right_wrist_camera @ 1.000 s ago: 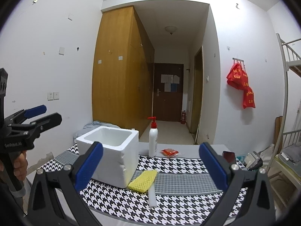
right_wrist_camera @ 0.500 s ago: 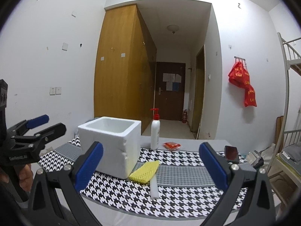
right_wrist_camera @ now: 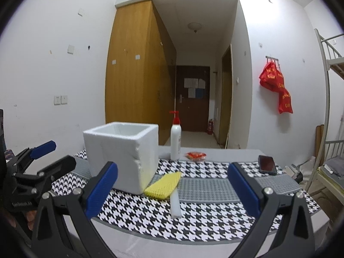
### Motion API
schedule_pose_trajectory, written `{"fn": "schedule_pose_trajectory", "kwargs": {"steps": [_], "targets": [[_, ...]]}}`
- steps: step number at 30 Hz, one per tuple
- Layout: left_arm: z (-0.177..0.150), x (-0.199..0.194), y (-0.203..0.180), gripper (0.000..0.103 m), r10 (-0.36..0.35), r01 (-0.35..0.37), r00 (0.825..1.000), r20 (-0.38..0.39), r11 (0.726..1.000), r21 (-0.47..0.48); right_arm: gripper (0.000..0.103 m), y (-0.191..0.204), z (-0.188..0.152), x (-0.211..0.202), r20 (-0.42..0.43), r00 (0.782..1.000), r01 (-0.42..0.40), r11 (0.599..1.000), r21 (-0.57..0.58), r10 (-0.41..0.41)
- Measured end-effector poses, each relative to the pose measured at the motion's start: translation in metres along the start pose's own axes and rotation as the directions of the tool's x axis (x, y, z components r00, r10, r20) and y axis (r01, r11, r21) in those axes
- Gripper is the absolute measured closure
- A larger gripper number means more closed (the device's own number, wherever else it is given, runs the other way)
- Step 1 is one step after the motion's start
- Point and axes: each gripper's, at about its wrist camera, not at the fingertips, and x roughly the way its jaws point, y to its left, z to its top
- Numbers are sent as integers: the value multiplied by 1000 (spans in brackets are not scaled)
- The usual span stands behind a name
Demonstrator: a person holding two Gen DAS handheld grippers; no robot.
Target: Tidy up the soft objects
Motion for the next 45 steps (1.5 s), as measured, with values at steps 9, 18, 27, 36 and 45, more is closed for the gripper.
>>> {"fn": "schedule_pose_trajectory", "kwargs": {"steps": [9,18,27,36,45], "targets": [[-18,23,-4,1,-12,10,995,-101,1000,-22,0,-14,-18,13,-66,998,22,1000,13,-21],[-11,54,-31,1,-135,139,981,-141,990,19,0,-35,-25,19,-100,993,61,997,41,-56],[-4,99,-62,1,-247,258,946,-210,966,30,0,-63,-31,10,-111,984,150,987,56,-143],[-5,148,-71,1,-272,279,905,-327,960,-29,0,-80,-40,18,-158,970,198,978,69,-186],[-1,170,-55,1,-165,169,918,-361,985,-20,0,-87,-42,21,-157,967,215,972,89,-200]]}}
